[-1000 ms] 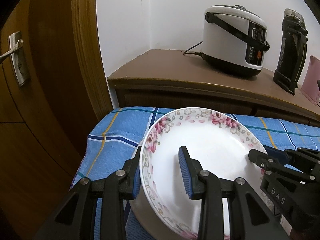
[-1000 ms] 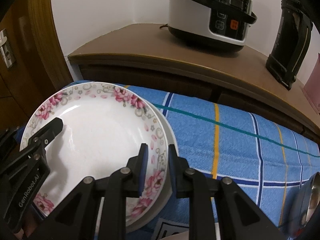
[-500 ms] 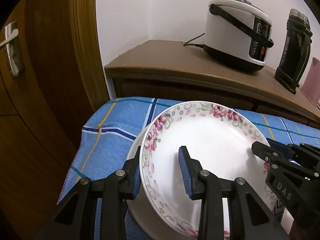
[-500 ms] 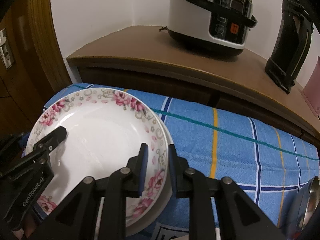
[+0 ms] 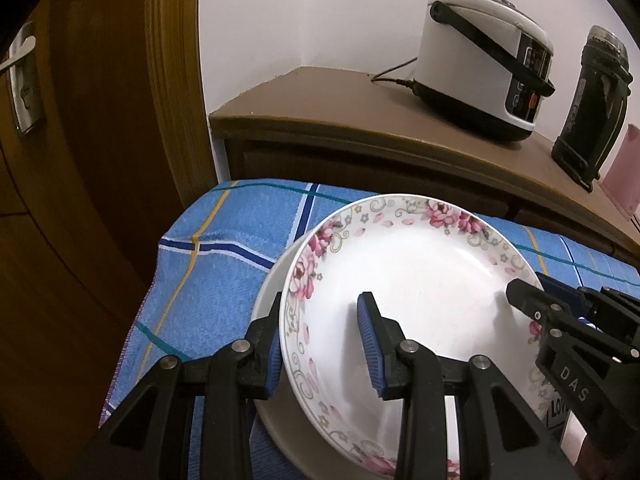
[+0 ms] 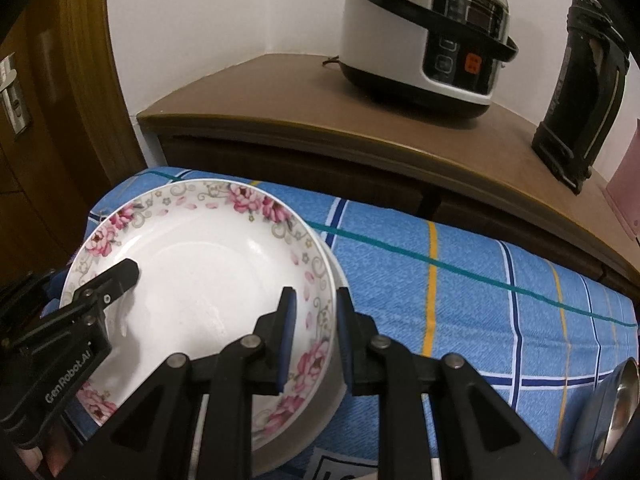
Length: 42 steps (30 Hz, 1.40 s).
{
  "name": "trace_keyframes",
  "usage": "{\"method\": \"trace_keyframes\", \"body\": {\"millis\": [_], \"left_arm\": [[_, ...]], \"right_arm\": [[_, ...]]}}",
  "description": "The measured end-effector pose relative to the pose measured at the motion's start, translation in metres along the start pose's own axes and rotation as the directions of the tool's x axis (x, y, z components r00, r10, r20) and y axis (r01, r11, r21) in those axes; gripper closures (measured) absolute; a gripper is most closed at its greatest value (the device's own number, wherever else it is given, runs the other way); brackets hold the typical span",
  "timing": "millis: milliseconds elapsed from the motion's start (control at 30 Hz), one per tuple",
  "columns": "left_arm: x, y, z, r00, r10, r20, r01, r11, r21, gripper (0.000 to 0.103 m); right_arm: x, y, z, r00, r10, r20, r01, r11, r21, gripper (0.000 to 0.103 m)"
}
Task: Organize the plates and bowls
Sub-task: 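Lower the pink-floral plate onto the grey plate and open both grippers, then move both grippers back to the red-rose white plate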
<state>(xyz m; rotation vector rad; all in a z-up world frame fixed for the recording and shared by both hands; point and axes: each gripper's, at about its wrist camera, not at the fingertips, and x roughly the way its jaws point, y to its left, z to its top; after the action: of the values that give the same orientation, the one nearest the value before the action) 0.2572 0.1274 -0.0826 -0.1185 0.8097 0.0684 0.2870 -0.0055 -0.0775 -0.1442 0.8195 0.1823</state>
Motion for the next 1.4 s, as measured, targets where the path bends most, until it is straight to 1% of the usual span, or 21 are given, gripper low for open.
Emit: {"method": "trace_keyframes", "body": {"millis": [133,233,267,300,333,367,400,467,567,833,900,967,1033,1167,1400], "left_arm": [[0.001,0.001,-0.001,1.0,0.0,-0.013,0.0,1.0,-0.003,0.066],[-0.002,0.002,-0.002,1.0,-0.002,0.004,0.002,1.0,-0.007,0.064],[-0.004,0.002,-0.003,1.0,0.001,0.012,-0.001,1.0,-0.007,0.062],[-0.006,0.001,-0.004,1.0,0.007,0.021,-0.006,1.0,-0.003,0.053],[-0.009,0.0,-0.005,0.999,0.014,0.031,-0.014,1.0,0.004,0.048],[-0.012,0.0,-0.005,0.999,0.019,0.045,-0.019,1.0,0.008,0.04],[-0.017,0.0,-0.006,0.997,0.021,0.074,-0.022,1.0,0.009,0.038],[-0.023,0.002,-0.007,0.995,0.015,0.098,-0.015,1.0,0.002,0.037],[-0.025,0.008,-0.006,0.995,0.012,0.104,-0.009,1.0,-0.028,0.037],[-0.027,0.009,-0.006,0.994,0.01,0.11,-0.006,0.999,-0.04,0.037],[-0.029,0.01,-0.007,0.993,0.006,0.119,-0.001,0.999,-0.042,0.037],[-0.031,0.01,-0.008,0.992,0.006,0.128,-0.001,0.999,-0.041,0.037],[-0.033,0.01,-0.008,0.99,0.005,0.139,0.0,0.999,-0.04,0.037],[-0.036,0.01,-0.009,0.988,0.008,0.152,-0.002,0.999,-0.043,0.037],[-0.042,0.011,-0.011,0.983,0.028,0.179,-0.019,0.998,-0.054,0.037]], "right_arm": [[0.002,0.0,-0.001,1.0,0.008,-0.012,-0.008,1.0,0.006,0.081],[0.004,-0.003,-0.001,1.0,0.016,-0.011,-0.016,1.0,0.016,0.08],[0.004,-0.003,-0.001,1.0,0.017,-0.011,-0.017,1.0,0.019,0.08],[0.003,-0.003,-0.001,1.0,0.018,-0.009,-0.018,1.0,0.019,0.08],[0.002,-0.003,-0.001,1.0,0.018,-0.005,-0.018,1.0,0.02,0.08],[0.001,-0.004,-0.001,1.0,0.019,-0.002,-0.019,1.0,0.024,0.079],[0.0,-0.004,-0.001,1.0,0.021,0.002,-0.021,0.999,0.026,0.079],[-0.003,-0.004,0.0,1.0,0.015,0.011,-0.016,1.0,0.025,0.077],[-0.006,-0.005,0.0,1.0,0.018,0.016,-0.019,1.0,0.025,0.074],[-0.014,-0.008,-0.007,1.0,0.027,0.016,-0.027,0.999,0.04,0.073],[-0.023,-0.01,-0.009,0.999,0.034,0.026,-0.036,0.998,0.044,0.073],[-0.032,-0.012,-0.012,0.999,0.034,0.036,-0.036,0.998,0.048,0.069],[-0.041,-0.015,-0.017,0.998,0.039,0.047,-0.042,0.998,0.053,0.068],[-0.059,-0.023,-0.029,0.997,0.039,0.068,-0.044,0.997,0.063,0.068],[-0.091,-0.035,-0.052,0.994,0.029,0.104,-0.033,0.999,0.04,0.068]]}}
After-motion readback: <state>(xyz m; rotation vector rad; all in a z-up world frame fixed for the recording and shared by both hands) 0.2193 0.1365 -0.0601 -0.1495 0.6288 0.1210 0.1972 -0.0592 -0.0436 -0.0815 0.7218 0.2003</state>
